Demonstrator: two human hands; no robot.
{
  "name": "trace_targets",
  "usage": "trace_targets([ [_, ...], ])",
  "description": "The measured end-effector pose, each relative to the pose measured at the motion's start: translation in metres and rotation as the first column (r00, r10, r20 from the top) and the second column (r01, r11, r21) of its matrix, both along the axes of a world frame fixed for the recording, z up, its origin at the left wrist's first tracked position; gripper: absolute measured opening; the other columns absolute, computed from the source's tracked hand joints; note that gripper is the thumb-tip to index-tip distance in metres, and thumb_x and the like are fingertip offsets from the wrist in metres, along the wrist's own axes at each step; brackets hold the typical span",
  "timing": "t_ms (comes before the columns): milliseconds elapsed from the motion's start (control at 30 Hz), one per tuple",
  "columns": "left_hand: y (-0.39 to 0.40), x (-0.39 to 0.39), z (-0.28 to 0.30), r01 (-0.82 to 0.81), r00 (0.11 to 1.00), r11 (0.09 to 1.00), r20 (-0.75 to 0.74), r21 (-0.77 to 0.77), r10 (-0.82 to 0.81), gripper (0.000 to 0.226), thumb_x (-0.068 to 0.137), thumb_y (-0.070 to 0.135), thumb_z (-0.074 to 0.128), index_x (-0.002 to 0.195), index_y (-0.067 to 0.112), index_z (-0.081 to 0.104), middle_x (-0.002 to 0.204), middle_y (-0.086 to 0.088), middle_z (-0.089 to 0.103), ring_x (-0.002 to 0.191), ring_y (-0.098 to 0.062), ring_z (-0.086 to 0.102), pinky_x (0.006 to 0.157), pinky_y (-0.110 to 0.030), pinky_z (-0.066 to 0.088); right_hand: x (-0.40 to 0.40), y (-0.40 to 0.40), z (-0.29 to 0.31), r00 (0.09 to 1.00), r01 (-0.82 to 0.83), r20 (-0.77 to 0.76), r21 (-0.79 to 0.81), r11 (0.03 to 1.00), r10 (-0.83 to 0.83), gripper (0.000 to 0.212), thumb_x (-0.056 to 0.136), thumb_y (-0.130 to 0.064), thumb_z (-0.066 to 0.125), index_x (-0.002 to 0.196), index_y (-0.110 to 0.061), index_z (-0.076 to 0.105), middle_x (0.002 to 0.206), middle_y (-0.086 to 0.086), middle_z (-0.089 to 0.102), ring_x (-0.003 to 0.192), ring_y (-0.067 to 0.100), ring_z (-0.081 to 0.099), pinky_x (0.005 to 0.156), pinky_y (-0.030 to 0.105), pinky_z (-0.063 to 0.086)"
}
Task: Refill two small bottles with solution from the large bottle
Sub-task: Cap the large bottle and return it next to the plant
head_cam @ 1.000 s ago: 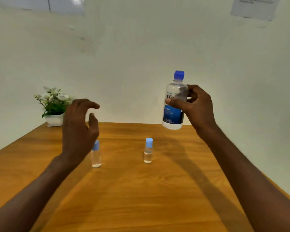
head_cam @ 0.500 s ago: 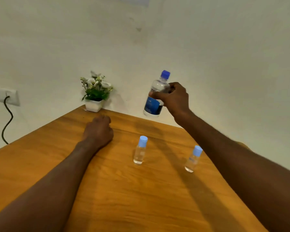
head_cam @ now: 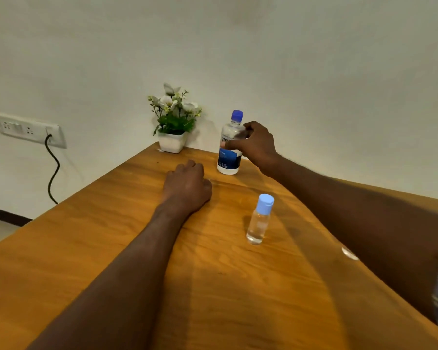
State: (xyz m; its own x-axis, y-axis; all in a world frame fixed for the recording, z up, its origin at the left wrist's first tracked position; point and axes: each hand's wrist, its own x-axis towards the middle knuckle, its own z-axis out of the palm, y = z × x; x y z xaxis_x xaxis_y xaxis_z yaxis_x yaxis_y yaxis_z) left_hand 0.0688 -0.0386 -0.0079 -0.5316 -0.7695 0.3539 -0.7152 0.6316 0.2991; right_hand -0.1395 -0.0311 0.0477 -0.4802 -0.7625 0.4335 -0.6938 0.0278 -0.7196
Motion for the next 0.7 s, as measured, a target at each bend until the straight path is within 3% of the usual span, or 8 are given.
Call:
trace_targets([
  [100,-0.003,0.0,-0.001,-0.002,1.0,1.0,-0.002,0.002,0.002,0.03,0.101,0.035,0.051,0.12,0.014,0.062,0.124,-0.008,0.059,0.115,-0.029,0.055,0.098,-0.05,0.048,0.002,-0.019,-0.001,0.999,-0.024,0.022,-0.003,1.0,0.024,0.067,0.065,-0.041,0.096,0.115,-0.02,0.058,0.104,-0.005,0.068,0.095,0.014,0.067,0.085,0.04,0.062],
  [233,-0.006,0.0,-0.002,0.009,1.0,1.0,-0.011,0.002,-0.009,0.03,0.101,0.036,0.051,0.12,0.015,0.062,0.124,-0.007,0.059,0.115,-0.027,0.055,0.099,-0.05,0.048,0.004,-0.039,0.003,0.998,-0.064,0.003,0.011,0.998,0.064,0.063,0.067,-0.04,0.096,0.113,-0.025,0.055,0.096,-0.016,0.058,0.085,0.001,0.059,0.073,0.021,0.053],
  [433,-0.01,-0.002,-0.006,0.003,1.0,1.0,-0.027,-0.012,-0.004,0.028,0.1,0.035,0.051,0.118,0.016,0.061,0.123,-0.006,0.059,0.114,-0.026,0.054,0.098,-0.049,0.048,0.001,-0.064,0.005,0.995,-0.079,0.059,0.044,0.996,0.077,0.066,0.068,-0.029,0.097,0.118,-0.02,0.056,0.109,-0.004,0.064,0.107,0.021,0.067,0.091,0.043,0.062],
  [533,-0.01,-0.003,-0.006,-0.001,0.999,1.0,-0.034,-0.016,0.001,0.028,0.101,0.035,0.05,0.119,0.017,0.061,0.124,-0.005,0.059,0.115,-0.026,0.054,0.099,-0.047,0.047,0.002,-0.071,0.005,0.998,-0.03,0.057,0.055,0.998,0.027,0.073,0.068,-0.032,0.097,0.123,-0.016,0.051,0.116,0.002,0.062,0.11,0.023,0.064,0.094,0.046,0.06],
  [700,-0.011,-0.003,-0.007,-0.005,0.999,1.0,-0.034,-0.015,0.005,0.029,0.102,0.037,0.05,0.12,0.017,0.06,0.127,-0.005,0.058,0.118,-0.026,0.053,0.101,-0.047,0.046,0.005,-0.08,0.003,0.998,0.057,0.01,0.052,0.997,-0.057,0.071,0.069,-0.037,0.096,0.119,-0.012,0.052,0.11,0.003,0.061,0.106,0.023,0.063,0.094,0.046,0.058],
])
